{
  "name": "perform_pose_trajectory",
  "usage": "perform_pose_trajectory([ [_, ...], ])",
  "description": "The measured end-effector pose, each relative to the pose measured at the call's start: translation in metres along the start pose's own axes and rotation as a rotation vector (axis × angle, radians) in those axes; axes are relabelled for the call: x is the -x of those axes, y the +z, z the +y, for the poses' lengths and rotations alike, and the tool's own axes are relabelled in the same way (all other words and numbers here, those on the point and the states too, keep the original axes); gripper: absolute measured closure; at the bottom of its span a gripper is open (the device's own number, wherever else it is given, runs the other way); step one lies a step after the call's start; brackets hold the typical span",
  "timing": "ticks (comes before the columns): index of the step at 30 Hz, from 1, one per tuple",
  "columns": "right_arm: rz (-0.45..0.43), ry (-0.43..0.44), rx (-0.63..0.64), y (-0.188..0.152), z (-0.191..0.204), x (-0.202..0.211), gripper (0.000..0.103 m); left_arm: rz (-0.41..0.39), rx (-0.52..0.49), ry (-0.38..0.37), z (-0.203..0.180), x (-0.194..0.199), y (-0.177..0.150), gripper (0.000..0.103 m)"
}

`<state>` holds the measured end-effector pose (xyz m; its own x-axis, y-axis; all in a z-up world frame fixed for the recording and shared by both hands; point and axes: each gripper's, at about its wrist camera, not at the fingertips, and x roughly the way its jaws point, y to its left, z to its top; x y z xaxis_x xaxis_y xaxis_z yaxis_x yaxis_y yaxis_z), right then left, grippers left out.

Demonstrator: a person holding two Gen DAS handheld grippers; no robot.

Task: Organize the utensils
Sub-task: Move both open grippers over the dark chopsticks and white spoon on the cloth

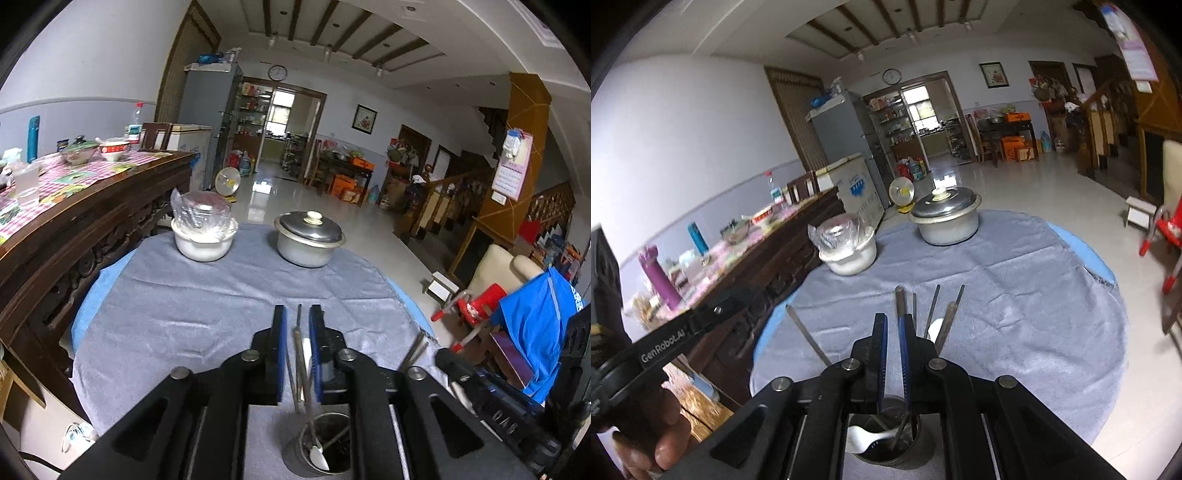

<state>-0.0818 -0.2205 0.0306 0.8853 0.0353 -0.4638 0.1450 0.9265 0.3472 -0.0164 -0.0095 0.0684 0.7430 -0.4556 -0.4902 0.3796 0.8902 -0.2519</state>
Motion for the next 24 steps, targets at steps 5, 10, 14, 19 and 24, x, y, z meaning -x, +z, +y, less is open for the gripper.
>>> perform_pose_trajectory([
  [5, -0.007, -0.033, -0.050, 0.005, -0.017, 0.000, 0.095, 0.006, 0.042, 0.031, 0.019, -0.003, 0.002, 0.085],
  [10, 0.000, -0.058, -0.110, 0.008, -0.036, -0.001, 0.095, 0.021, 0.072, 0.059, 0.034, -0.008, 0.003, 0.084],
  [14, 0.000, -0.083, -0.141, 0.010, -0.050, -0.002, 0.095, 0.040, 0.096, 0.078, 0.046, -0.014, 0.001, 0.082],
  [19, 0.022, -0.099, -0.198, 0.010, -0.071, -0.009, 0.095, 0.085, 0.116, 0.100, 0.057, -0.029, -0.004, 0.080],
  [24, 0.065, -0.116, -0.243, 0.003, -0.088, -0.024, 0.094, 0.152, 0.137, 0.118, 0.068, -0.051, -0.014, 0.079],
])
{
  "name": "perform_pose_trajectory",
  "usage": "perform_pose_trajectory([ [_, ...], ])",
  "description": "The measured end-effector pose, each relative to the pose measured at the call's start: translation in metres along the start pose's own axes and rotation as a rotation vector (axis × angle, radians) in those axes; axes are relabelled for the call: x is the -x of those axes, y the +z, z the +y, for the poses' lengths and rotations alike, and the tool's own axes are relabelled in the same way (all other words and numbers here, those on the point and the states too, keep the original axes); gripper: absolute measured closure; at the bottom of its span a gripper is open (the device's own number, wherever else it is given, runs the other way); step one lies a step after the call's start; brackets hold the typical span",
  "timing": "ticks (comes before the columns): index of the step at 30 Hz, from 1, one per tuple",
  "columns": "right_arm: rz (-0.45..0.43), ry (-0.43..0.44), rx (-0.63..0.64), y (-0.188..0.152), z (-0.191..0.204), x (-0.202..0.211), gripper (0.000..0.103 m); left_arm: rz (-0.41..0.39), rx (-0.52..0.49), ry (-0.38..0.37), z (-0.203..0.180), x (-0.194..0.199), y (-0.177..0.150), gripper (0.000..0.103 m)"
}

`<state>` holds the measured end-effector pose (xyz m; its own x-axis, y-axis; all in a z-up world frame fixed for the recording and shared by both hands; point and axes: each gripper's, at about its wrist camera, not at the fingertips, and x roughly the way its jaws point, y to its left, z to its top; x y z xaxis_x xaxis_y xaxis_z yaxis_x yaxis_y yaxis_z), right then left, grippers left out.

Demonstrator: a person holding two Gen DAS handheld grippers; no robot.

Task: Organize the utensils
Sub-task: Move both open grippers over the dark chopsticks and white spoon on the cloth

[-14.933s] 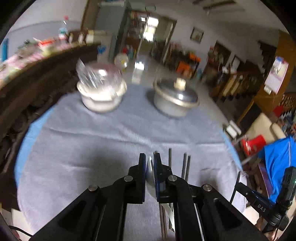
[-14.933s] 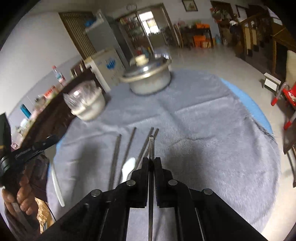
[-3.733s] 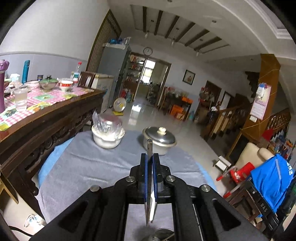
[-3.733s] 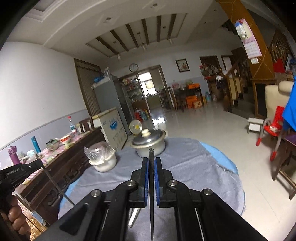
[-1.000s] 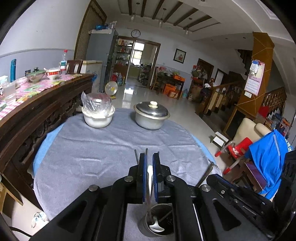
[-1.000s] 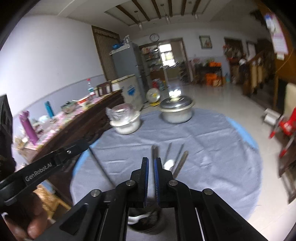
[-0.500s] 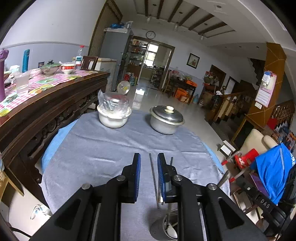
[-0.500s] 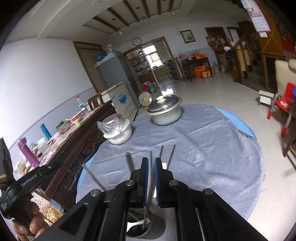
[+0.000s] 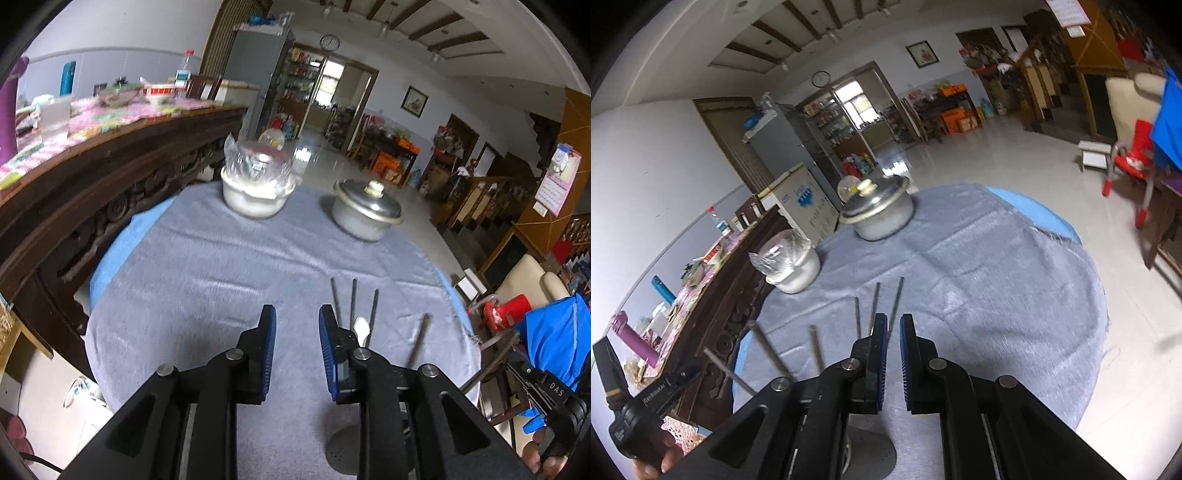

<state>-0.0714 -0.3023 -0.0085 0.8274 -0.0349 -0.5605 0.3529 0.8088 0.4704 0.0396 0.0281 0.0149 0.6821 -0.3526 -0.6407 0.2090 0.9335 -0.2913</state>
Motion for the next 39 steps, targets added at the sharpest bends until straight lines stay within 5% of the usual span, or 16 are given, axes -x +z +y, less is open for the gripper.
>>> perform_pose_trajectory([
  [23, 0.222, -0.044, -0.078, -0.019, -0.038, -0.097, 0.093, 0.270, 0.057, 0.108, 0.037, -0.108, -0.032, 0.079],
  [39, 0.329, -0.056, -0.083, -0.026, -0.045, -0.150, 0.093, 0.335, 0.038, 0.125, 0.042, -0.150, -0.035, 0.079],
])
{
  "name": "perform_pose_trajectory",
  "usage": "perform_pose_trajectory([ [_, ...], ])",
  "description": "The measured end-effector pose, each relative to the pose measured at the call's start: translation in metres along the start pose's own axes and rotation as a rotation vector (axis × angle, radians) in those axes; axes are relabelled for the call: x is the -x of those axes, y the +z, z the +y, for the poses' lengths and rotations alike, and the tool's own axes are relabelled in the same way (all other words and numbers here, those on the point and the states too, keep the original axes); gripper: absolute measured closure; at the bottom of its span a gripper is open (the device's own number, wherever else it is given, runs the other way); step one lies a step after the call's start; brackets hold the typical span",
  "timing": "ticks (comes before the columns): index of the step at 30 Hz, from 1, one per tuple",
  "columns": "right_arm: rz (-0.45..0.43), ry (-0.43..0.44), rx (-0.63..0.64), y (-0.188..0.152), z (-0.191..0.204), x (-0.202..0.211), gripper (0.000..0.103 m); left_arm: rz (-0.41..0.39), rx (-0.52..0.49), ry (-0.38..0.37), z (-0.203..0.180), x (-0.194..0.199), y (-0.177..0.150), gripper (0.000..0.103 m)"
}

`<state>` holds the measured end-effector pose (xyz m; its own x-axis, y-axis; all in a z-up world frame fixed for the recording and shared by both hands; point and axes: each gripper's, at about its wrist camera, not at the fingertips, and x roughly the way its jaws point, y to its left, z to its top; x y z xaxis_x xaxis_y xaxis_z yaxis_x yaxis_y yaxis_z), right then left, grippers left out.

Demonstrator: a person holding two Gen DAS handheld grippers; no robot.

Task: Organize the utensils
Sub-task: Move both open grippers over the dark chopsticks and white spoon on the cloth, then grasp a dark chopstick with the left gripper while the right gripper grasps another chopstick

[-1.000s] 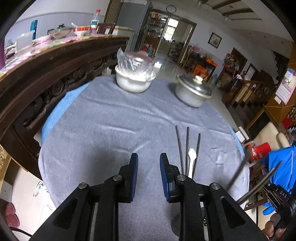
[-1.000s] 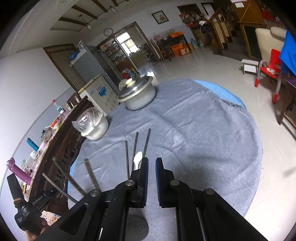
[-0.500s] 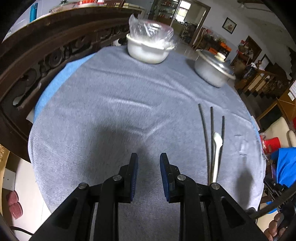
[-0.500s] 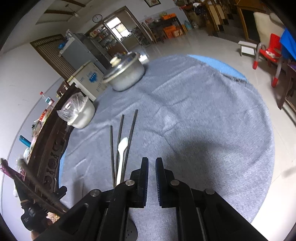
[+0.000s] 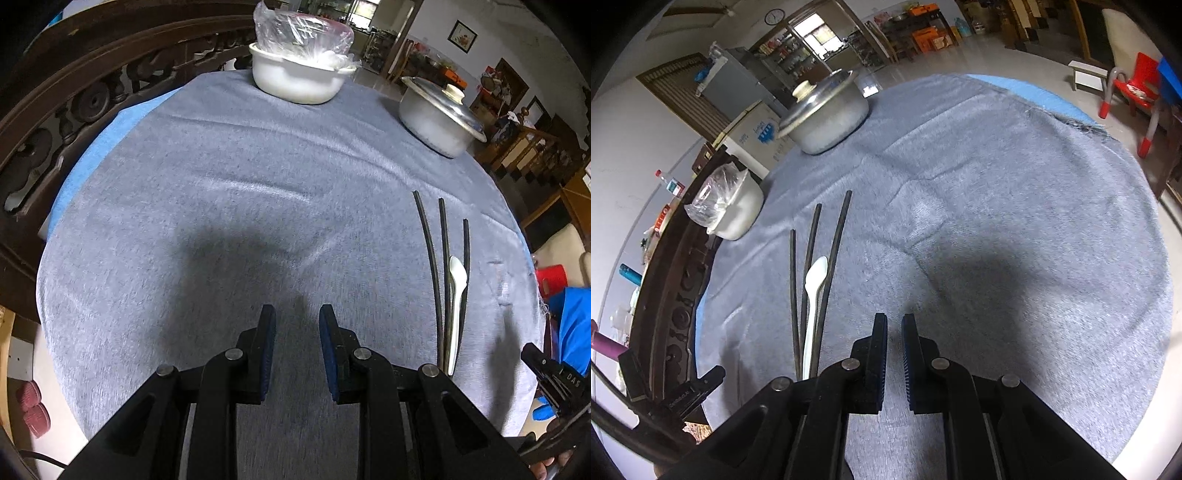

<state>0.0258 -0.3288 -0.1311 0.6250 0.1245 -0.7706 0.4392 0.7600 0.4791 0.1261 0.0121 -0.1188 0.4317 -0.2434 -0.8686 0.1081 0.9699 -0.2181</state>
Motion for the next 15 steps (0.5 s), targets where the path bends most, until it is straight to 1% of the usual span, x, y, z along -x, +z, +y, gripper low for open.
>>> perform_pose_trajectory([
  [3, 0.024, 0.024, 0.014, 0.009, 0.003, -0.012, 0.093, -0.002, -0.034, 0.000, -0.007, -0.004, 0.009, 0.079],
  [6, 0.042, 0.025, 0.049, 0.020, 0.012, -0.026, 0.091, -0.007, -0.068, -0.006, -0.015, -0.005, 0.018, 0.079],
  [8, 0.048, 0.024, 0.073, 0.030, 0.018, -0.035, 0.087, 0.000, -0.097, -0.020, -0.024, -0.010, 0.028, 0.078],
  [11, 0.061, 0.015, 0.108, 0.049, 0.030, -0.050, 0.086, 0.024, -0.130, -0.055, -0.036, -0.019, 0.044, 0.074],
  [13, 0.077, 0.014, 0.133, 0.062, 0.039, -0.061, 0.086, 0.043, -0.147, -0.088, -0.046, -0.026, 0.057, 0.073],
  [15, 0.089, 0.003, 0.156, 0.073, 0.047, -0.072, 0.086, 0.066, -0.158, -0.106, -0.055, -0.034, 0.068, 0.073],
])
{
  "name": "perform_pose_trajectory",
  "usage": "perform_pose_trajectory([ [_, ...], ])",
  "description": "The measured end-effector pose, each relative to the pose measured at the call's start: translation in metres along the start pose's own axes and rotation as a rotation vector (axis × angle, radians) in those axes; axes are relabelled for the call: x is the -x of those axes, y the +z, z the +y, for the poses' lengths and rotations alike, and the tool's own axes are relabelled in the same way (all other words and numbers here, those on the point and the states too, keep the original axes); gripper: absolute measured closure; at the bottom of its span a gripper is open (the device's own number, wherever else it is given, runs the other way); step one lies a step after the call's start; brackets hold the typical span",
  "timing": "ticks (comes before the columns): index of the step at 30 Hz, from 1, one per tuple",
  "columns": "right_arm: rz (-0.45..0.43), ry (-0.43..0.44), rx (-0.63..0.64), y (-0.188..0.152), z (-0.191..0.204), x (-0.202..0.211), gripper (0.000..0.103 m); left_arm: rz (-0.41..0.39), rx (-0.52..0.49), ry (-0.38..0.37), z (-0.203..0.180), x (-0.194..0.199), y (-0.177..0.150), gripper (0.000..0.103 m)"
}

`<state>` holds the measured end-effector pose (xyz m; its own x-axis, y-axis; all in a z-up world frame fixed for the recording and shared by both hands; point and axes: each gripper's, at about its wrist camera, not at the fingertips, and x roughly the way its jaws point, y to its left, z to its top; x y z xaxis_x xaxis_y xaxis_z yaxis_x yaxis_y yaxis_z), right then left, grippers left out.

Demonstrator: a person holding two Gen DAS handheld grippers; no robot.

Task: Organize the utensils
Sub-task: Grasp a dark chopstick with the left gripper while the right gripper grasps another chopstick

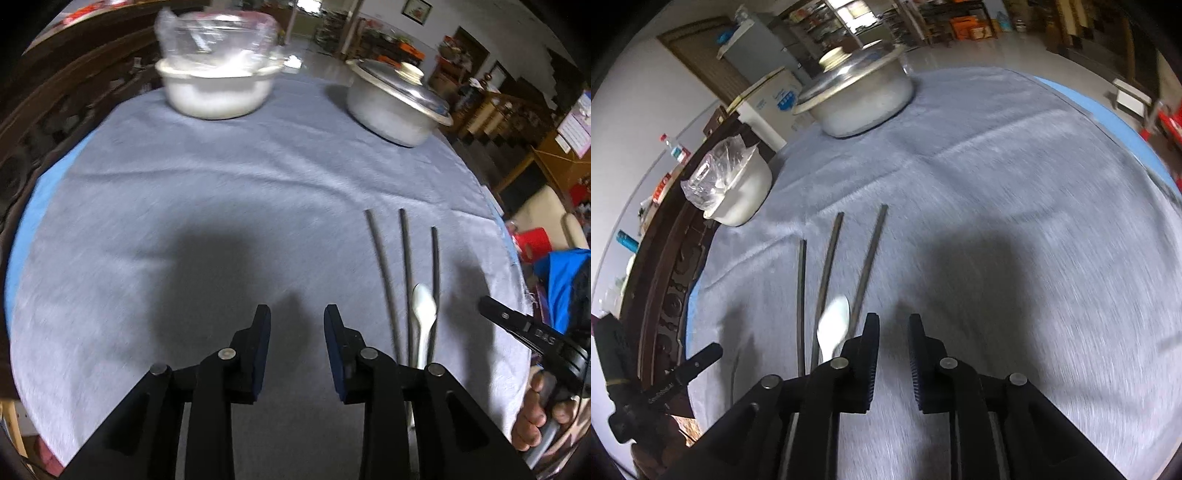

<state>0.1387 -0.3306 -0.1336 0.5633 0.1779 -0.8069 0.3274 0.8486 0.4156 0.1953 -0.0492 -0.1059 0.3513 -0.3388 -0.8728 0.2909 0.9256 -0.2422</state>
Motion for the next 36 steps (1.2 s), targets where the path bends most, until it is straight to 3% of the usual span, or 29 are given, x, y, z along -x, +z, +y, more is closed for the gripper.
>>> perform_pose_trajectory([
  [7, 0.085, -0.027, 0.015, 0.048, 0.015, -0.044, 0.086, 0.072, -0.044, -0.031, -0.031, -0.034, 0.047, 0.073],
  [14, 0.172, -0.122, -0.005, 0.074, 0.023, -0.079, 0.086, 0.145, -0.068, -0.043, -0.049, -0.060, 0.070, 0.073],
  [18, 0.176, -0.169, 0.001, 0.079, 0.028, -0.086, 0.085, 0.172, -0.052, -0.062, -0.052, -0.067, 0.083, 0.073],
  [21, 0.170, -0.202, 0.028, 0.078, 0.032, -0.087, 0.091, 0.193, -0.037, -0.059, -0.057, -0.073, 0.091, 0.073],
  [36, 0.136, -0.234, 0.105, 0.061, 0.006, -0.064, 0.095, 0.234, 0.001, -0.015, -0.079, -0.114, 0.096, 0.073],
])
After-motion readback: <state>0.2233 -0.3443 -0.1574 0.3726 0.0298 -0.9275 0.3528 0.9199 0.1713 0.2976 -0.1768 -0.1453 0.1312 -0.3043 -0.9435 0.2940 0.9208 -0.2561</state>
